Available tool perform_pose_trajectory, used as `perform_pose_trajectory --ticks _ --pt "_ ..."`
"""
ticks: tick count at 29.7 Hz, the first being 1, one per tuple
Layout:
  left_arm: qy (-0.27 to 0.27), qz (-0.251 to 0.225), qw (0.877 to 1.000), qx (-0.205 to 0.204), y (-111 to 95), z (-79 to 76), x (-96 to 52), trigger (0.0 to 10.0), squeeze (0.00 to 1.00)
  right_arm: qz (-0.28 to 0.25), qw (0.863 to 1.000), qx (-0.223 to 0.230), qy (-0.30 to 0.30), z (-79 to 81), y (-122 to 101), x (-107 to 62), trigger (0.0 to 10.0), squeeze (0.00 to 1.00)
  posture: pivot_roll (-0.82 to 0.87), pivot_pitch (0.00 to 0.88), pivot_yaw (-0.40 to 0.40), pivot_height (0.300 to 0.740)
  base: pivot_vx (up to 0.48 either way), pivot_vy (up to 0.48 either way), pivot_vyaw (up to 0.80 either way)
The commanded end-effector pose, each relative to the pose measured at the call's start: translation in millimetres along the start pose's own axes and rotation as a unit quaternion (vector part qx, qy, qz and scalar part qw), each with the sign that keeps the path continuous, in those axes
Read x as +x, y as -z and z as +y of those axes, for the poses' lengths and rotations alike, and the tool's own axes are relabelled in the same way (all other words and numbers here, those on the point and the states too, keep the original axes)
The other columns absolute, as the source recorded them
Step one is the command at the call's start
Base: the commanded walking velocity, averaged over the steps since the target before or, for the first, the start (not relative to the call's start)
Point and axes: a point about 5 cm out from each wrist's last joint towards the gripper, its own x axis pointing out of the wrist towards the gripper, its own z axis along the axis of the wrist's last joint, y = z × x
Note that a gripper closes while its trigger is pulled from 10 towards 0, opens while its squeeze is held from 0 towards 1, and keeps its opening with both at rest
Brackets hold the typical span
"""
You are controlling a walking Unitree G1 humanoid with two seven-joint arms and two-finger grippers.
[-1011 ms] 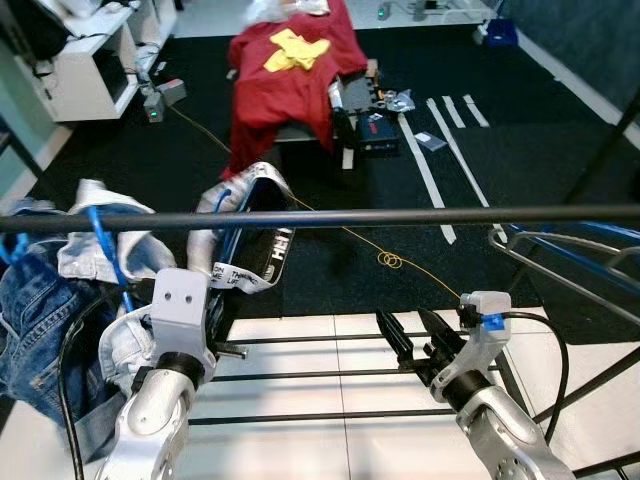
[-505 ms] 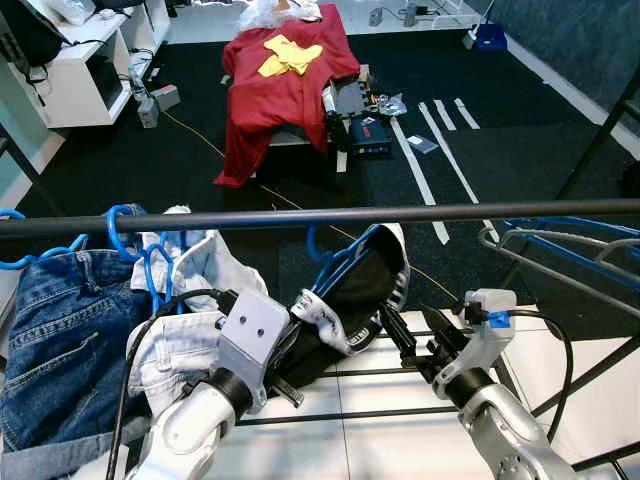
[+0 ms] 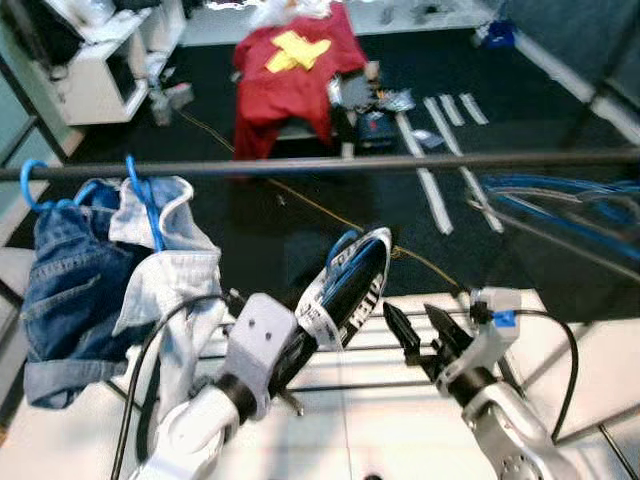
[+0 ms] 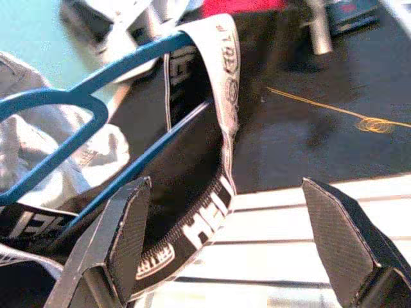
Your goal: Hang hanger
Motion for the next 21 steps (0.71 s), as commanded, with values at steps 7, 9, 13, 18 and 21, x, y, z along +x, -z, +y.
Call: perform_pose_trajectory --ticks 7,9,13,18,21 --pt "-0.068 -0.009 0.996 -0.051 -4.5 19.7 14.5 10.0 0.00 0.015 1.000 0.010 0.000 1.8 8.1 -1.0 10.0 0.00 -0.03 0.153 0.037 0.740 -0.127 -0.063 0.00" --pt "-0.084 -0.011 0.994 -0.063 -7.0 22.9 22.1 10.0 0.00 0.015 1.000 0.009 0.001 1.6 8.1 -0.8 10.0 0.00 -0.03 0.152 0.036 0.740 0.000 -0.450 0.00" --pt "-0.086 -0.027 0.993 -0.075 -14.9 21.7 35.6 10.0 0.00 0.015 1.000 0.008 0.001 1.6 8.2 -0.2 10.0 0.00 -0.04 0.150 0.036 0.740 0.000 -0.450 0.00" --pt "-0.076 -0.038 0.993 -0.086 -19.8 17.0 45.9 10.0 0.00 0.017 1.000 0.003 0.001 2.4 8.5 0.0 10.0 0.00 -0.05 0.147 0.037 0.740 0.000 -0.450 0.00" --pt "-0.085 -0.051 0.990 -0.102 -27.6 16.9 60.7 10.0 0.00 0.020 1.000 -0.010 0.000 3.4 9.3 0.1 10.0 0.00 -0.05 0.145 0.038 0.740 0.000 -0.299 0.53"
